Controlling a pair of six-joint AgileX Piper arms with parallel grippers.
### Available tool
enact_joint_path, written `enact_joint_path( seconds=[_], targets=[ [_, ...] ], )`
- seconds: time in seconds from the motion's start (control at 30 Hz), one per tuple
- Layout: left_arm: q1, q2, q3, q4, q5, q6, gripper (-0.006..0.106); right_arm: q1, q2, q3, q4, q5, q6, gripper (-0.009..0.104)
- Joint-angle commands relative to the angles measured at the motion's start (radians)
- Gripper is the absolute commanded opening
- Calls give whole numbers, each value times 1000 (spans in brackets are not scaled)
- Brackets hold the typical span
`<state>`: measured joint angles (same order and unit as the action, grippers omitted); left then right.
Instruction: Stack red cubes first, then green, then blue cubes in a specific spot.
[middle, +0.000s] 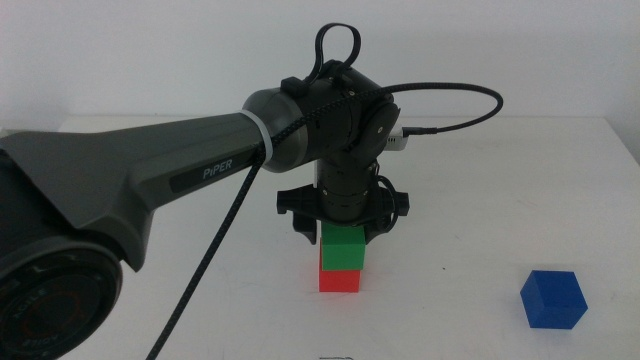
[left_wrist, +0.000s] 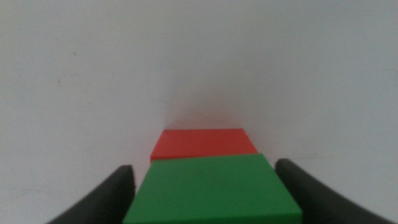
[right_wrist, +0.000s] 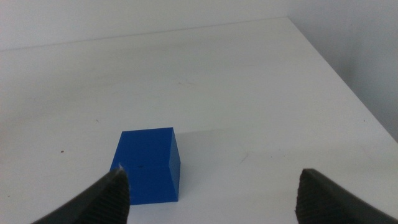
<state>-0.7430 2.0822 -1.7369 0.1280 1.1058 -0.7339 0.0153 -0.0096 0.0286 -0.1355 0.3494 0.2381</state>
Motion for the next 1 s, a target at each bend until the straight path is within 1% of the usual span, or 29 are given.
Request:
enact_joint_path(
  seconds=[0.0,0.07,0.1,0.43,0.6,0.7,0.73,0.8,0.87,0.9,0.93,0.97],
  targets=[
    [-4,-57,-26,19,-6,3,84,3,-23,-26,-16,-76,-9,85],
    [-4,-57,-26,19,-6,3,93,3,-23,-26,-16,-76,-9,85],
    [-4,-57,-27,19,-6,3,94,3,-23,-26,-16,-76,-9,85],
    [-3,-156,-29,19,-7,32,94,3,-23,-26,-16,-76,-9,85],
    [-1,-265,-29,21,-7,85,94,3,-23,-26,-16,-76,-9,85],
    [-1,-359,-29,23,34,114,94,3,-23,-26,-16,-76,-9,85],
    [-1,-390,-29,35,52,122,94,3,-23,-26,-16,-76,-9,85],
    [-1,-437,-29,86,64,149,94,3,-23,-26,-16,-76,-9,85],
    [-1,-482,-26,136,52,216,94,3,-23,-26,-16,-76,-9,85],
    [2,-501,-18,141,38,273,94,3,-23,-26,-16,-76,-9,85],
    [13,-531,-5,118,26,350,94,3,-23,-26,-16,-76,-9,85],
    [35,-565,14,63,10,424,94,3,-23,-26,-16,-76,-9,85]
  ],
)
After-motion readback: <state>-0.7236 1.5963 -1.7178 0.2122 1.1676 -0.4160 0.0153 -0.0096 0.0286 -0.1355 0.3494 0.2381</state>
